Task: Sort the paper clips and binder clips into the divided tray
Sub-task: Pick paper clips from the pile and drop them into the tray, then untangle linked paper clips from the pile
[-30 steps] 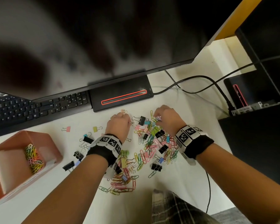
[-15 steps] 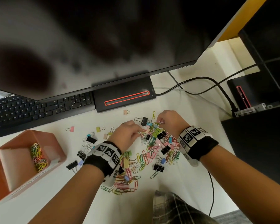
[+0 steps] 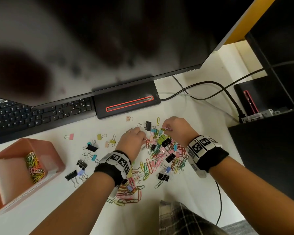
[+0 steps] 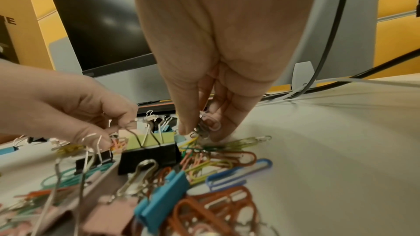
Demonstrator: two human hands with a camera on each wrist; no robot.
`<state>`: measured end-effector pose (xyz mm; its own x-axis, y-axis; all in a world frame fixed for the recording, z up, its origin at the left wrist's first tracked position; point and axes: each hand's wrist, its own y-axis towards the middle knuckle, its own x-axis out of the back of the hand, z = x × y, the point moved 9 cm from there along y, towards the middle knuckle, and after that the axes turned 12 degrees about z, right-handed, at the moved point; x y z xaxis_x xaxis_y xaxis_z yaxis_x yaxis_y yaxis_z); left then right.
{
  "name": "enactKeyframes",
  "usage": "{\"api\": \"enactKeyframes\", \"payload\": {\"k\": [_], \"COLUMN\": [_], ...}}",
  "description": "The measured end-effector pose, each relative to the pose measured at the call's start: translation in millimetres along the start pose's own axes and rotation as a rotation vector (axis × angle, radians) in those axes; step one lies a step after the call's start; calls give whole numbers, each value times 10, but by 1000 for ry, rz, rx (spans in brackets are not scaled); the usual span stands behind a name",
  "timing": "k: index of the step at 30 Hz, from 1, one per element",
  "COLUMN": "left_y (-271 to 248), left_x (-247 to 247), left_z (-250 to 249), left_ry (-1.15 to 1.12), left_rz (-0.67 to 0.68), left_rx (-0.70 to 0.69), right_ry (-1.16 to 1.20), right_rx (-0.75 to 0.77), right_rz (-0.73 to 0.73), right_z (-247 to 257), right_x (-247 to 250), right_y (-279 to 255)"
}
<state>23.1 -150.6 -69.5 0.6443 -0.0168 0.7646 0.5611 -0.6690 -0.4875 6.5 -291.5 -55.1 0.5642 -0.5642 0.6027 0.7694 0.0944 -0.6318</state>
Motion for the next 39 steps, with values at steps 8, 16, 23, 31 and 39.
{"api": "enactKeyframes", "payload": {"k": [8,16,23,31,39], "left_y": [-87,-1219,-2640,-2651,-1908], "left_x": [-8,931,1313,1091,966], "left_z": [195,698,1982,2241,1041], "left_ry": [37,-208,-193,-363,-549], "left_rz": [38,-316,-407,-362,-355], "left_rx": [49,165,586,577,180], "right_ry": [61,-9,-21,49,24], "right_rx": [65,231,561,488,151], "right_rz": [-87,-99,16,65,-269], "right_z": [182,1189,3262,3804,1519], "right_x": [138,120,-664,-1132,-191], "right_y": [-214,-305,-19,256,-130]}}
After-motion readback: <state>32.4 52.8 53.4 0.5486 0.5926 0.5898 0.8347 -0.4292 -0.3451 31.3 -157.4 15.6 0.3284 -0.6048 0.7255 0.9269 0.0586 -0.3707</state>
